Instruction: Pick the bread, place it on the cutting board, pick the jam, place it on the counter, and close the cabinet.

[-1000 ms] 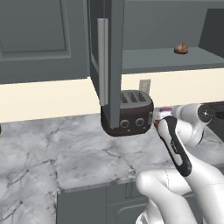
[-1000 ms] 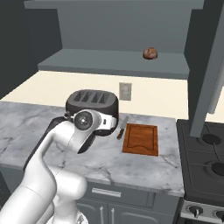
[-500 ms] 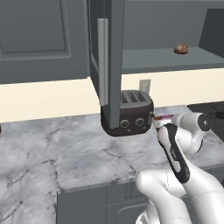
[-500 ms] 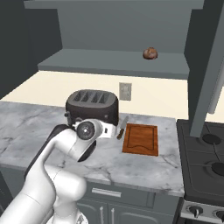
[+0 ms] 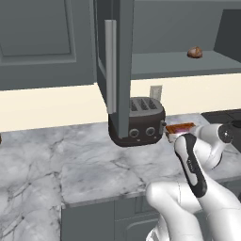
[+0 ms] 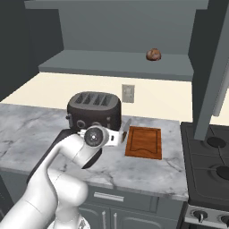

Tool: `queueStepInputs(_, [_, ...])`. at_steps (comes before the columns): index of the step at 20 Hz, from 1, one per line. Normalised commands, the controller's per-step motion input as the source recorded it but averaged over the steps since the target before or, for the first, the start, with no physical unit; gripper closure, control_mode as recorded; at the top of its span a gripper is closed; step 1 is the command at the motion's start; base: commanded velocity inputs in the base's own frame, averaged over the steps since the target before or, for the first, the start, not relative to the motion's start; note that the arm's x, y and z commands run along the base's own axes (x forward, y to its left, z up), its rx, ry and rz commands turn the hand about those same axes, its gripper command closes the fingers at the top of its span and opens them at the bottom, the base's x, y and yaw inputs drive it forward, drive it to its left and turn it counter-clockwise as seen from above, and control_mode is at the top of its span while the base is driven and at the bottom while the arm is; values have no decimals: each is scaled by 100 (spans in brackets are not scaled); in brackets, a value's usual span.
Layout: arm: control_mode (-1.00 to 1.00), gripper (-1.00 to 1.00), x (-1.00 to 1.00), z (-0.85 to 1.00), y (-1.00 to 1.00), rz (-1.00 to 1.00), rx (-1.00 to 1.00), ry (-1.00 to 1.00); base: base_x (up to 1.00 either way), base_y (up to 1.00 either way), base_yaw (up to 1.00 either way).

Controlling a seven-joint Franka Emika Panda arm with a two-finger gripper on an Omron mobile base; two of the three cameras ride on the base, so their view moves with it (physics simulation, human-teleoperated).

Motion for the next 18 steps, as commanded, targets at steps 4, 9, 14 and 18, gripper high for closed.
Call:
queueStepInputs(4, [-100, 100, -1, -39, 0, 0, 0, 0, 0, 0, 0])
queueStepInputs(9, [-100, 100, 0, -40, -1, 0, 0, 0, 0, 0, 0])
queueStepInputs(14, [-100, 100, 0, -42, -1, 0, 0, 0, 0, 0, 0])
queueStepInputs(18, [-100, 100, 0, -40, -1, 0, 0, 0, 0, 0, 0])
